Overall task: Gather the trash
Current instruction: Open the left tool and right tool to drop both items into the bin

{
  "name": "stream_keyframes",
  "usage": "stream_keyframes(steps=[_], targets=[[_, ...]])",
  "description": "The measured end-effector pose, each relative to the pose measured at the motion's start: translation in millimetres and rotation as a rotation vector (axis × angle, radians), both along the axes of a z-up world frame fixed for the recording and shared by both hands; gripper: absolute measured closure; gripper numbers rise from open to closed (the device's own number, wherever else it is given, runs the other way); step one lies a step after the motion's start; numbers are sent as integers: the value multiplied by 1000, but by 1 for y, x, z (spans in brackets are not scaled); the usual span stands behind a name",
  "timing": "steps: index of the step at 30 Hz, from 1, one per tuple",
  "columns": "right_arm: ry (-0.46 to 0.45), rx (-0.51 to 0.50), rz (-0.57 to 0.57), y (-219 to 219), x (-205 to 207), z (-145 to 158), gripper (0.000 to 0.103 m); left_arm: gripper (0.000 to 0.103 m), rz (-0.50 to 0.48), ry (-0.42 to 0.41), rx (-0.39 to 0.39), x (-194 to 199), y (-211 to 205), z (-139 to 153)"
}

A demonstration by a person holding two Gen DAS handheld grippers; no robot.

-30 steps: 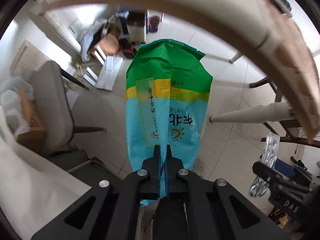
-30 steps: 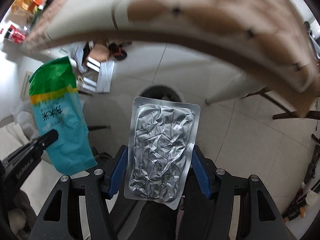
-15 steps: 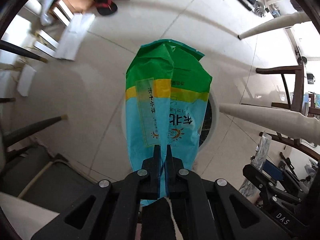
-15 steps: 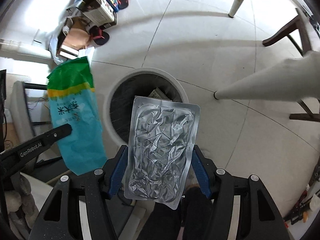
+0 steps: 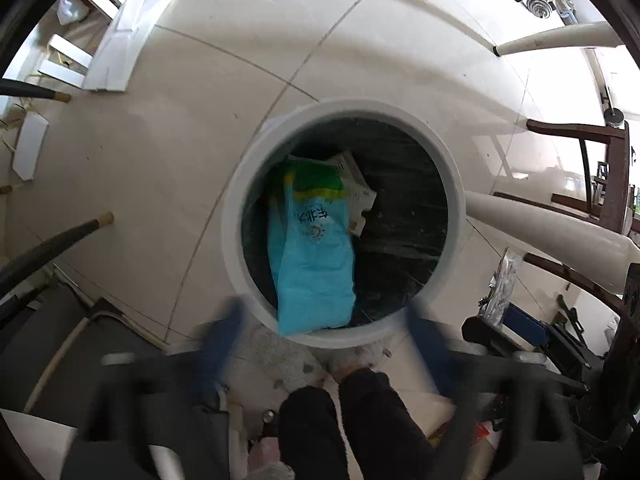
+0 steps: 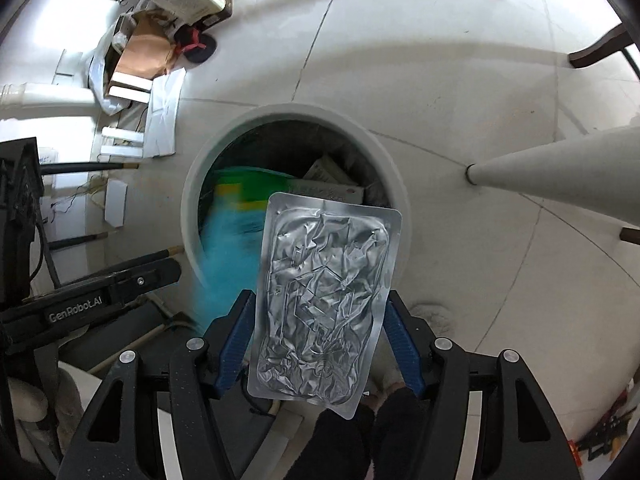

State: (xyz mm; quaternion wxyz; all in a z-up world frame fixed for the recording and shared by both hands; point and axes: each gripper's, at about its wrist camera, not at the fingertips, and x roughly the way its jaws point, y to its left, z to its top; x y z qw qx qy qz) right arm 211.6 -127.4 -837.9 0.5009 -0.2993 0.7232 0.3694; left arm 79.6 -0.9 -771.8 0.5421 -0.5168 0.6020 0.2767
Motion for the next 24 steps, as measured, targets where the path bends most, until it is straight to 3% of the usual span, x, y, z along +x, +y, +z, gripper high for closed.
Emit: stream_keyframes(steps=[1,6,14,24], targets=[[0,-1,8,1,-1,-1,35,11,-3,6,13,-1,0,0],[-47,-21,35,6,-8,0,4,5,-33,67,103,-7,-3,12],[-188,-26,72,5,-15,28,0,5,-47,154,224,-30,-19,46],[-228,40,82,-8,-21,107,0,4,7,154,286,-49,-42,114]])
